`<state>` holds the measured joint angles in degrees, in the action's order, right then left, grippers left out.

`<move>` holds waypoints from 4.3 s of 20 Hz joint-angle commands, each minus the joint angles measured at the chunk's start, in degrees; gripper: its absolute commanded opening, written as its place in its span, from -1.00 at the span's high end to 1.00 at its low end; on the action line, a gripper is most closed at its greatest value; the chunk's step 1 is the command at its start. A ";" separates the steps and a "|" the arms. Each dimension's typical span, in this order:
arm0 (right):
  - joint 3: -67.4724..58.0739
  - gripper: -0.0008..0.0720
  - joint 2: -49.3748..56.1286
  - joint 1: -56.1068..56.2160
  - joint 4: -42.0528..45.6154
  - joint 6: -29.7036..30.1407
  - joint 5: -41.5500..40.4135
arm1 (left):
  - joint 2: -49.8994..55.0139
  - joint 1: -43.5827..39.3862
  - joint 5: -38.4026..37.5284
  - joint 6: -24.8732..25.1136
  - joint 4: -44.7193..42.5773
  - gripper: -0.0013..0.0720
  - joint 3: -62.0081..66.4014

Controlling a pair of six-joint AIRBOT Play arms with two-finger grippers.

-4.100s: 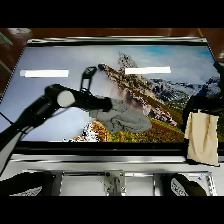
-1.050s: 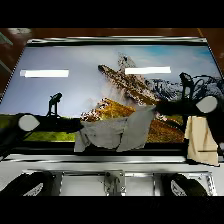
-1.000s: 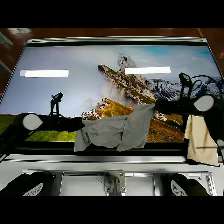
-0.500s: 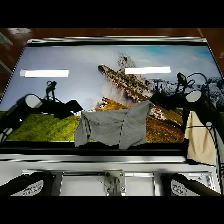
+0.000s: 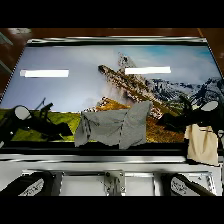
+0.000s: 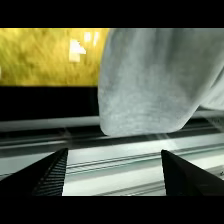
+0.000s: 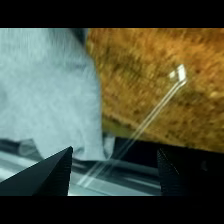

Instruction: Fold the shirts.

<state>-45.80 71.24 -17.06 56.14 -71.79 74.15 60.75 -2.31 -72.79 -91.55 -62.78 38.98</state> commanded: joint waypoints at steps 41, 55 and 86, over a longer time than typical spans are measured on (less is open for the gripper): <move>-50.01 0.82 -26.86 6.10 3.21 -1.55 4.96 | -7.72 8.70 1.75 1.99 -26.86 0.88 76.37; -50.01 0.82 5.46 6.23 -13.22 -8.57 -24.22 | 0.70 8.68 -13.60 6.51 -9.88 0.88 33.70; -14.12 -0.65 26.14 16.00 -11.23 -14.03 -17.94 | 0.94 7.37 3.69 15.52 16.52 0.88 8.52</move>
<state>-61.08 96.68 -4.54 45.17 -82.61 63.66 61.71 5.02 -70.39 -76.27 -46.24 47.20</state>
